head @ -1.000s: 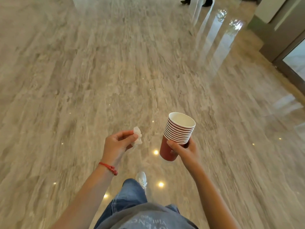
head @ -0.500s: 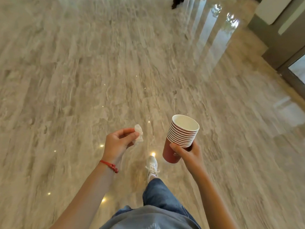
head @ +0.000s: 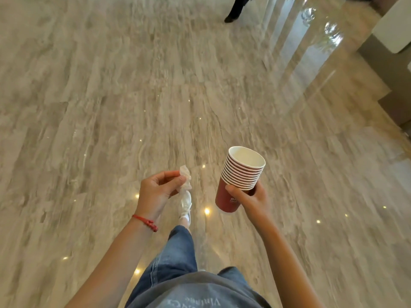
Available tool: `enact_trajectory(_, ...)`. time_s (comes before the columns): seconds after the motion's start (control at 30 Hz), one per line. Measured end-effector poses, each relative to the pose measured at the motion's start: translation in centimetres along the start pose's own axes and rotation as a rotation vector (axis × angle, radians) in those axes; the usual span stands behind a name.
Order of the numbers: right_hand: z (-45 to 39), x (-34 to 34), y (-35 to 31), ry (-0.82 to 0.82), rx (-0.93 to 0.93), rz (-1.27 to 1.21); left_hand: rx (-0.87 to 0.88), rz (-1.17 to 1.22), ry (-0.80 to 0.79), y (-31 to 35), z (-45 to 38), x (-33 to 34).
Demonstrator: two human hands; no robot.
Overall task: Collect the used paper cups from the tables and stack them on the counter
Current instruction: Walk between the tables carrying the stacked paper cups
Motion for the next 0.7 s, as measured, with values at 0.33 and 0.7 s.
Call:
enact_trajectory(0.33,-25.6,3.3,-8.5,0.025,-0.006,0.03,0.031,-0.038,-0.059,12.0,-25.9,7.1)
enact_trajectory(0.7,-49.8,2.1,-12.4,0.05,0.031,-0.04,-0.025,-0.055,-0.09,17.7,-49.0,17.9)
Point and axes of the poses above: each hand's wrist, its own z-axis away from the middle knuckle, its own x-axis out of the palm, y = z × x, the point moved 10 cm from there along -z, towards the middle knuckle, and after that the axes turned 10 degrees about z, right-handed, at the moved point
